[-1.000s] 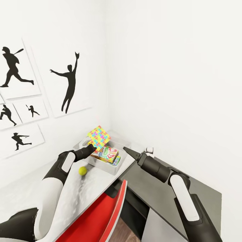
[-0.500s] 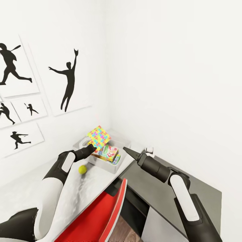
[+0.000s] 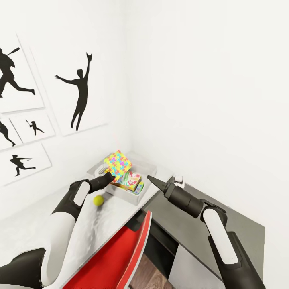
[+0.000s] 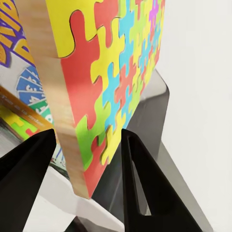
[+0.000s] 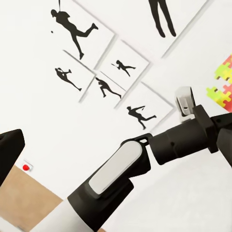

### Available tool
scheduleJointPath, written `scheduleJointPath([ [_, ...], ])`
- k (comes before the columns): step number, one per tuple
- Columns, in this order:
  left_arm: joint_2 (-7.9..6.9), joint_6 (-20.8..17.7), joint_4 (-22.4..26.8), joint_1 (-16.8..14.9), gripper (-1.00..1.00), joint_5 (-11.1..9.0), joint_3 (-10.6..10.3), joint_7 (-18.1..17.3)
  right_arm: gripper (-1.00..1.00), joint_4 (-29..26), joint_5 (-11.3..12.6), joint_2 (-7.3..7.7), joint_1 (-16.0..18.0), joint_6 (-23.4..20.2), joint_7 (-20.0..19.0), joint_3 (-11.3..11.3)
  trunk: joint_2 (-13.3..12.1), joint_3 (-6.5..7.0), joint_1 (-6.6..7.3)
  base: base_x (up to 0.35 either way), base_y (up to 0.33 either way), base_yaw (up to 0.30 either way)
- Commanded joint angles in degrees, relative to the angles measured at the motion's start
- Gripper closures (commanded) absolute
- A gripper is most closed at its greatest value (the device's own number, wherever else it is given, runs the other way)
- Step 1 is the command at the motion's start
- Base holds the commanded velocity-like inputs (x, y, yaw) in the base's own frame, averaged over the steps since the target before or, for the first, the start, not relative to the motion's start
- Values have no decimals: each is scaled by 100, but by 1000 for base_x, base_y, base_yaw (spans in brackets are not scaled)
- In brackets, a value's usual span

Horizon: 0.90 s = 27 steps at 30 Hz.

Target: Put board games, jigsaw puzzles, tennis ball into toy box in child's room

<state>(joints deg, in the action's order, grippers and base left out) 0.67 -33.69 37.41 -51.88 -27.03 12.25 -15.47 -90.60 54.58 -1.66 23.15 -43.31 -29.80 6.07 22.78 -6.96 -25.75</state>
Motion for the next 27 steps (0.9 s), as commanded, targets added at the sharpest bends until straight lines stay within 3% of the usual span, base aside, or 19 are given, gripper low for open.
scheduleJointPath([
  [1,6,-45,3,-6,100,-16,42,-21,-100,-1,18,-8,6,-34,1,-4,13,-22,-3,0,0,0],
  [8,16,-17,6,-68,100,-10,61,18,-100,-1,13,-10,6,-25,9,142,13,-87,-3,0,0,0],
  [15,47,19,-58,-391,100,0,60,54,-100,-1,15,-10,6,-20,10,152,13,-153,-3,0,0,0],
  [27,82,345,-75,-428,100,-4,38,362,-100,-1,18,-1,6,-27,-2,130,13,-265,-3,0,0,0],
])
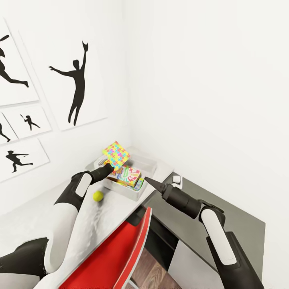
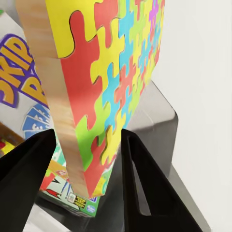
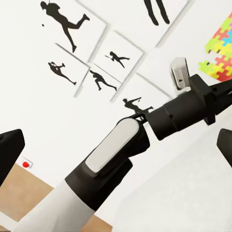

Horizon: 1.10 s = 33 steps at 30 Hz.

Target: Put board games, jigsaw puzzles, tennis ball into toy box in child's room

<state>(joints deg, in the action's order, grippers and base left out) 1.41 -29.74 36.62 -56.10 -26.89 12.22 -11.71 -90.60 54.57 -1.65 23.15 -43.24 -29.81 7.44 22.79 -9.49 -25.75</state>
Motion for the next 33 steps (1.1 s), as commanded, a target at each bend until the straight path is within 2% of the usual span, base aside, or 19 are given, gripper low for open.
scheduleJointPath([
  [1,8,-49,4,-6,100,-18,33,-11,-100,-1,16,-2,5,-33,-3,-11,13,-22,-3,0,0,0],
  [9,13,60,3,-6,100,-20,-264,6,-100,-2,10,-9,5,28,8,-49,13,-96,-3,0,0,0],
  [21,42,134,-100,-6,100,-24,-290,10,-100,-1,11,14,5,76,2,-58,13,-208,-3,0,0,0],
  [33,136,135,-103,-6,100,-22,-291,11,-100,-1,11,15,5,84,-3,-58,13,-320,-3,0,0,0],
])
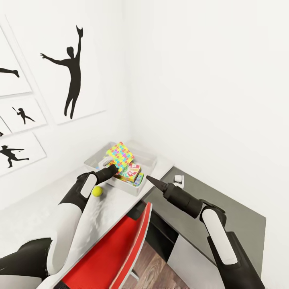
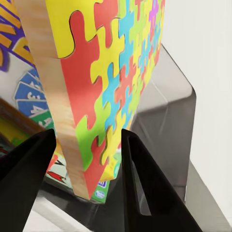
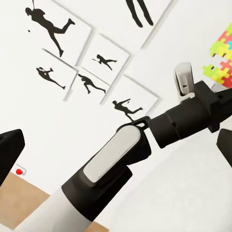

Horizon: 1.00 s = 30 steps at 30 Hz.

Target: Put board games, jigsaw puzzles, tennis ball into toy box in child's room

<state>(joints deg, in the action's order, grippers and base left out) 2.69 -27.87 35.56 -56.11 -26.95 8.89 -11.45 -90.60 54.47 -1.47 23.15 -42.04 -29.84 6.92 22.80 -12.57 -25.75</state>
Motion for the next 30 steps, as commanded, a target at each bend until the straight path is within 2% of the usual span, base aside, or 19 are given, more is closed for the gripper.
scheduleJointPath([
  [1,16,-51,4,-6,100,-18,43,-15,-100,-1,24,-2,5,-37,-2,-6,12,-21,-3,0,0,0],
  [19,56,71,283,-75,100,-30,51,-17,-100,-1,24,-2,5,-33,-5,0,12,-189,-3,0,0,0],
  [20,56,68,287,-76,-100,-32,52,-20,-100,-1,23,-2,5,-34,-5,1,12,-199,-3,0,0,0],
  [30,56,65,294,-76,-100,-37,52,-23,-100,-1,22,-2,5,-33,-5,10,12,-222,-3,0,0,0],
])
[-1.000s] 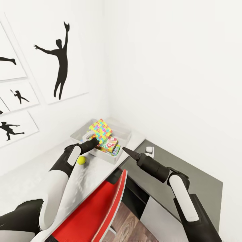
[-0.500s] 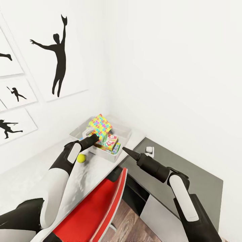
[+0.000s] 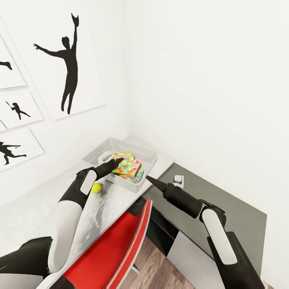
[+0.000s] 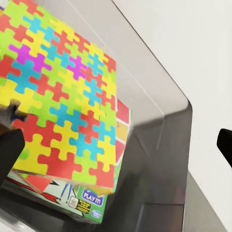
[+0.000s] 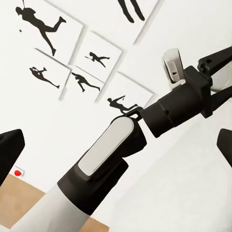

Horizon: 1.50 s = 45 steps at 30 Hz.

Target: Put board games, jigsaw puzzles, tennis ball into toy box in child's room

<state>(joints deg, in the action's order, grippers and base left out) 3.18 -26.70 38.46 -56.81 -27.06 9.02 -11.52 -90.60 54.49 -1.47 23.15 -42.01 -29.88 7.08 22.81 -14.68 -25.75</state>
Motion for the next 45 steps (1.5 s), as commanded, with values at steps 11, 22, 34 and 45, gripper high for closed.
scheduleJointPath([
  [11,2,-69,4,-5,-100,-27,37,-29,-100,-1,22,-2,5,-35,0,-6,11,-11,-3,0,0,0],
  [22,-56,-581,851,6,-100,-65,41,-107,-100,-1,23,28,5,-44,-11,-22,11,-11,-3,0,0,0],
  [34,-227,-1870,2083,61,-100,-68,86,-102,-100,-1,27,41,6,-51,-57,-33,11,-11,-3,-75,0,0],
  [45,-754,-2300,2126,99,-100,-18,95,-60,-100,-1,27,49,7,-53,-55,-40,11,-11,-3,-10,0,0],
])
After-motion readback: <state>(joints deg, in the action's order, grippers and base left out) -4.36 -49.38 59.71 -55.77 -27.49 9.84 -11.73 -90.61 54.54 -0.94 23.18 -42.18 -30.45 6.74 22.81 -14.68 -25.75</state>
